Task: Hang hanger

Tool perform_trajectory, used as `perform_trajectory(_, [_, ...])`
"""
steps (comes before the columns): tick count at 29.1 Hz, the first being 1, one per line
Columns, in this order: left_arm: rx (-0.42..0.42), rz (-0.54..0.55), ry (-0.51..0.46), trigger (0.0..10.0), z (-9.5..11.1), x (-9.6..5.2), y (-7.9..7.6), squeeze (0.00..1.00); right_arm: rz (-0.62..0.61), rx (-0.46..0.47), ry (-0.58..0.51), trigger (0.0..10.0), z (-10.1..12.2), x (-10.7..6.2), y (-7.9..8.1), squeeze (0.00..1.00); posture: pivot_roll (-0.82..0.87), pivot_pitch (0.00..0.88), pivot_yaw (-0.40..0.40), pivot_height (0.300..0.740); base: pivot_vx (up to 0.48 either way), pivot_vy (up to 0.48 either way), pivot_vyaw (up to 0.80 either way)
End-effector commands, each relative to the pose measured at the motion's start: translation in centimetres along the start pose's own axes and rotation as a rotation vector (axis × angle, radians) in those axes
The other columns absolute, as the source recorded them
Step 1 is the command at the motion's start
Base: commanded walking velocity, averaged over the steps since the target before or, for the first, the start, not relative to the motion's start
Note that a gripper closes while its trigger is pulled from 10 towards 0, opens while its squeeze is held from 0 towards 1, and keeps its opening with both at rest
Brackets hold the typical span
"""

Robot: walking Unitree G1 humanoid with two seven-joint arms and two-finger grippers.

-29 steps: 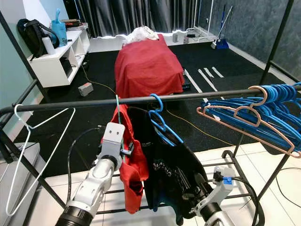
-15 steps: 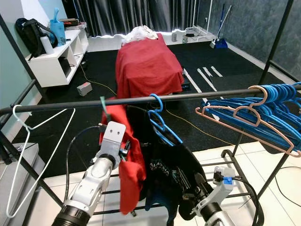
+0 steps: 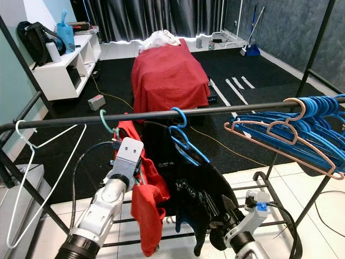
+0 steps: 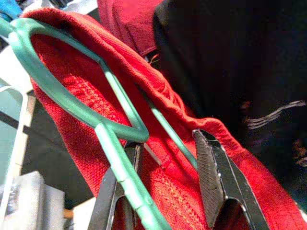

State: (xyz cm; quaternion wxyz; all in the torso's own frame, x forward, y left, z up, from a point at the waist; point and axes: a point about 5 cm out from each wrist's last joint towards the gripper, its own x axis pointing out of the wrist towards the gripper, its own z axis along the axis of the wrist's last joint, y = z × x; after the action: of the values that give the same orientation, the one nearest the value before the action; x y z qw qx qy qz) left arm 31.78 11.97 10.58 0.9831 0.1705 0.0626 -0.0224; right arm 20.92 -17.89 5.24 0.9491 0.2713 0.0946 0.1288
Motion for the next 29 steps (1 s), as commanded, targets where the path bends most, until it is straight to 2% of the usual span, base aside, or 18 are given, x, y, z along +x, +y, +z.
perform_trajectory(1, [0.025,0.01,-0.01,0.0,0.1,0.3,0.8,0.0,-0.002,0.014,0.01,10.0,-0.1,0.0,-0.1,0.0,-0.22,0.0,0.003,0.74,0.0,0.0,0.0])
perform_trajectory(2, [0.028,0.012,-0.014,0.9,0.2,0.5,1.3,0.0,-0.002,0.014,0.01,10.0,-0.1,0.0,-0.1,0.0,-0.22,0.0,0.003,0.74,0.0,0.0,0.0])
perform_trajectory(3, [0.028,0.012,-0.014,0.9,0.2,0.5,1.3,0.0,-0.002,0.014,0.01,10.0,-0.1,0.0,-0.1,0.0,-0.22,0.0,0.003,0.74,0.0,0.0,0.0])
perform_trajectory(4, [0.005,0.011,-0.012,9.8,0.3,0.7,1.7,0.0,-0.002,0.014,0.01,10.0,-0.1,0.0,-0.1,0.0,-0.22,0.0,0.003,0.74,0.0,0.0,0.0])
perform_trajectory(5, [-0.015,0.013,-0.003,10.0,0.2,0.8,2.0,1.0,-0.002,0.014,0.01,10.0,-0.1,0.1,-0.1,0.0,-0.22,0.0,0.003,0.74,0.0,0.0,0.0])
perform_trajectory(8, [-0.035,0.003,0.01,10.0,0.0,0.7,2.1,1.0,-0.002,0.013,0.01,10.0,-0.1,0.1,-0.1,0.0,-0.22,0.0,0.003,0.74,0.0,0.0,0.0])
perform_trajectory(10, [-0.063,-0.005,0.072,10.0,-0.6,0.6,1.7,1.0,-0.002,0.013,0.01,10.0,-0.1,0.1,-0.1,0.0,-0.22,0.0,0.001,0.74,0.0,0.0,0.0])
perform_trajectory(11, [-0.063,-0.005,0.072,10.0,-0.6,0.6,1.7,1.0,-0.002,0.013,0.01,10.0,-0.1,0.1,-0.1,0.0,-0.22,0.0,0.001,0.74,0.0,0.0,0.0])
perform_trajectory(12, [-0.076,-0.012,0.099,10.0,-0.9,0.6,1.5,0.51,-0.002,0.014,0.01,10.0,-0.1,0.1,-0.1,0.0,-0.22,0.0,0.001,0.74,0.0,0.0,0.0])
perform_trajectory(13, [-0.083,-0.018,0.116,10.0,-1.1,0.6,1.4,0.51,-0.001,0.014,0.01,10.0,-0.1,0.1,-0.1,0.0,-0.22,0.0,0.001,0.74,0.0,0.0,0.0])
perform_trajectory(14, [-0.083,-0.028,0.139,10.0,-1.3,0.5,1.2,0.0,-0.001,0.014,0.011,10.0,-0.1,0.1,-0.1,0.0,-0.22,0.0,0.001,0.74,0.0,0.0,0.0])
perform_trajectory(17, [-0.077,-0.056,0.195,10.0,-2.0,0.4,0.9,0.0,-0.001,0.015,0.011,10.0,-0.1,0.0,-0.1,0.0,-0.21,0.0,0.0,0.74,0.0,0.0,0.0])
perform_trajectory(19, [-0.077,-0.056,0.195,10.0,-2.0,0.4,0.9,0.0,-0.001,0.015,0.011,10.0,-0.1,0.0,-0.1,0.0,-0.21,0.0,0.0,0.74,0.0,0.0,0.0])
perform_trajectory(22, [-0.011,-0.062,0.249,10.0,-2.7,0.2,1.0,0.0,-0.001,0.016,0.011,10.0,-0.2,0.0,0.0,0.0,-0.22,0.0,0.001,0.74,0.0,0.0,0.0])
perform_trajectory(24, [0.0,-0.06,0.254,10.0,-2.7,0.2,1.1,0.0,-0.001,0.016,0.011,10.0,-0.2,0.0,0.0,0.0,-0.22,0.0,0.001,0.74,0.0,0.0,0.0])
perform_trajectory(26, [0.046,-0.033,0.276,10.0,-2.8,0.2,1.8,0.0,-0.001,0.016,0.011,10.0,-0.2,0.0,0.0,0.0,-0.22,0.0,0.003,0.74,0.0,0.0,0.0])
perform_trajectory(28, [0.046,-0.033,0.276,10.0,-2.8,0.2,1.8,0.0,-0.001,0.016,0.011,10.0,-0.2,0.0,0.0,0.0,-0.22,0.0,0.003,0.74,0.0,0.0,0.0])
perform_trajectory(29, [0.072,-0.011,0.286,10.0,-2.7,0.2,2.4,0.0,-0.001,0.017,0.011,10.0,-0.2,0.0,0.0,0.0,-0.21,0.0,-0.001,0.74,0.0,0.0,0.0])
